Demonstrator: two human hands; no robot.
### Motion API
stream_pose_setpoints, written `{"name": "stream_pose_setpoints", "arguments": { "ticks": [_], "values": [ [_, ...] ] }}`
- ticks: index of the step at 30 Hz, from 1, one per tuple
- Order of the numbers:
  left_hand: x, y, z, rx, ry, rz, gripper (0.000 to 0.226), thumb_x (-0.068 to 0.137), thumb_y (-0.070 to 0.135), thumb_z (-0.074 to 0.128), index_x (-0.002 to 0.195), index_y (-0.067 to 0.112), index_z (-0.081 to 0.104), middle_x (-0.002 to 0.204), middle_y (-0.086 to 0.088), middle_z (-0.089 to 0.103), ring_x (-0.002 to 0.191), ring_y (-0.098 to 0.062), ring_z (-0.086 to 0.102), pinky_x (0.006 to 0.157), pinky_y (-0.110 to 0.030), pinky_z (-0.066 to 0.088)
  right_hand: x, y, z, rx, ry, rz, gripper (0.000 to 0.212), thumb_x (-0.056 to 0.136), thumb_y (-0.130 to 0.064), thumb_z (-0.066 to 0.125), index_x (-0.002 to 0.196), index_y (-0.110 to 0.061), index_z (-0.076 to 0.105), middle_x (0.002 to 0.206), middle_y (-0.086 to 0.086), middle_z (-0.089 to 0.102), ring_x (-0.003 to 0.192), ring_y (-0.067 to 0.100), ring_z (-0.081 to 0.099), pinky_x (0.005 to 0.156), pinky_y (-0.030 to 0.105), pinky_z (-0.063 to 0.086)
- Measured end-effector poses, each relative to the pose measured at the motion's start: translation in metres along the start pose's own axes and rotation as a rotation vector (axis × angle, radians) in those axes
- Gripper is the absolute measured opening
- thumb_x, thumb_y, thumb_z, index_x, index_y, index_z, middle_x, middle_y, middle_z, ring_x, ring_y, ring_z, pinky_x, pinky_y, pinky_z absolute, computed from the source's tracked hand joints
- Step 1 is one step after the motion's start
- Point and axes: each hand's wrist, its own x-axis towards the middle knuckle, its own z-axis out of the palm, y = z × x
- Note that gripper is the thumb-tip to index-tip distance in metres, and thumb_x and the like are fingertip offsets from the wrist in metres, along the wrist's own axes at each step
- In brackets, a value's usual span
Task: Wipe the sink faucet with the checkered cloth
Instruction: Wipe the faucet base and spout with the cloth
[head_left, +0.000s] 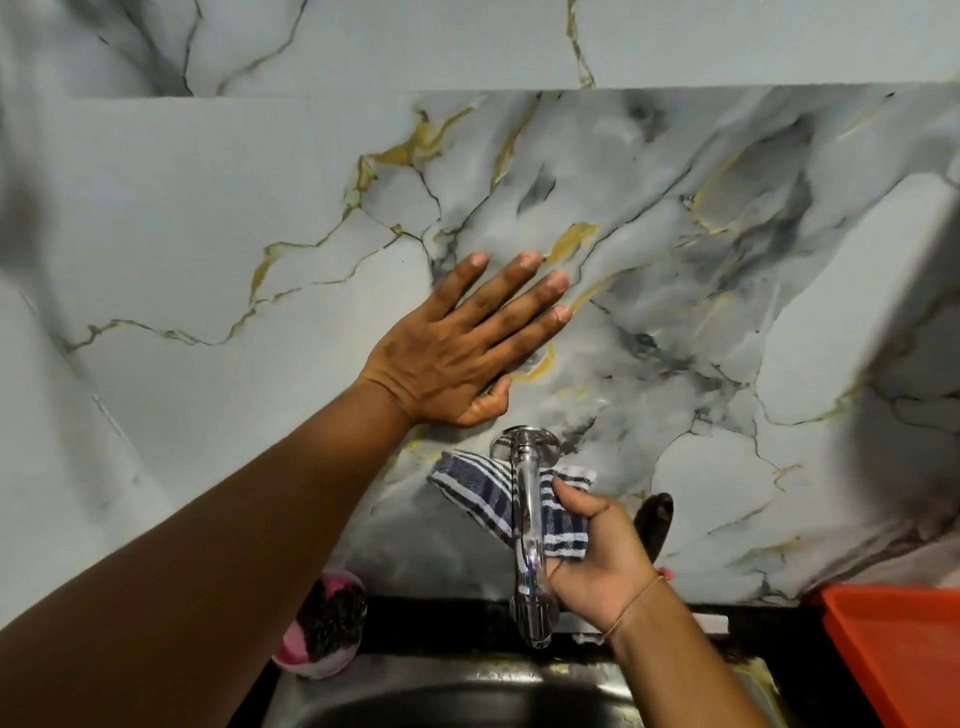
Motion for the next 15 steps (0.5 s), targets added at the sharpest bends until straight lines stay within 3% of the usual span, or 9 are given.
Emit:
{"name": "stream_pose_setpoints", "arguments": {
  "ticks": [2,5,8,10,12,14,15],
  "values": [
    [0.0,0.0,0.002,0.007,0.006,-0.001,0.076,0.092,0.038,0.038,0.162,0.012,0.027,0.167,-0.014,0.028,0.157,-0.033,0.012,0.129,-0.053,0.003,0.01,0.003,-0.002,0.06,-0.036,0.028,0.038,0.089,-0.018,0.053,0.113,0.007,0.07,0.1,0.028,0.075,0.086,0.041,0.075,0.084,0.052,0.054],
    [0.0,0.001,0.004,0.012,0.005,0.003,0.078,0.091,0.04,0.04,0.163,0.012,0.026,0.167,-0.014,0.025,0.158,-0.037,0.014,0.129,-0.053,0.001,0.015,0.001,-0.009,0.061,-0.051,-0.025,0.038,0.088,-0.018,0.055,0.113,0.006,0.071,0.105,0.027,0.075,0.09,0.04,0.074,0.09,0.051,0.052],
    [-0.001,0.001,0.005,0.017,-0.001,0.005,0.077,0.091,0.04,0.04,0.162,0.012,0.027,0.167,-0.014,0.027,0.155,-0.038,0.019,0.128,-0.053,0.002,0.001,0.0,-0.017,-0.152,-0.015,-0.227,0.033,0.086,-0.017,0.057,0.108,0.001,0.074,0.1,0.018,0.079,0.086,0.031,0.076,0.071,0.04,0.061],
    [-0.001,0.0,0.006,0.026,-0.011,0.004,0.076,0.092,0.039,0.039,0.162,0.012,0.028,0.167,-0.014,0.029,0.155,-0.038,0.023,0.128,-0.053,0.004,-0.018,-0.005,-0.009,-0.538,0.151,-0.525,0.023,0.087,-0.021,0.06,0.094,-0.006,0.076,0.084,0.01,0.081,0.076,0.027,0.077,0.061,0.032,0.059],
    [-0.002,0.0,0.003,0.034,-0.022,-0.001,0.074,0.092,0.038,0.037,0.161,0.012,0.03,0.166,-0.014,0.031,0.154,-0.038,0.026,0.128,-0.053,0.006,-0.033,-0.009,0.013,-1.191,0.319,-0.795,0.018,0.084,-0.025,0.06,0.076,-0.01,0.068,0.078,0.011,0.077,0.076,0.035,0.07,0.063,0.034,0.052],
    [-0.002,0.002,0.001,0.029,-0.031,-0.004,0.073,0.092,0.038,0.035,0.161,0.012,0.032,0.166,-0.014,0.032,0.153,-0.038,0.028,0.128,-0.053,0.007,-0.041,-0.006,0.041,-1.799,0.426,-0.945,0.012,0.077,-0.024,0.054,0.074,-0.014,0.06,0.095,0.014,0.07,0.092,0.037,0.061,0.069,0.036,0.047],
    [-0.002,0.002,0.0,0.027,-0.037,-0.003,0.073,0.093,0.037,0.034,0.161,0.012,0.032,0.165,-0.014,0.032,0.153,-0.038,0.029,0.128,-0.053,0.007,-0.042,-0.003,0.054,-1.997,0.409,-0.939,0.02,0.076,-0.026,0.052,0.085,-0.014,0.066,0.107,0.014,0.064,0.103,0.036,0.056,0.075,0.038,0.048]
  ]
}}
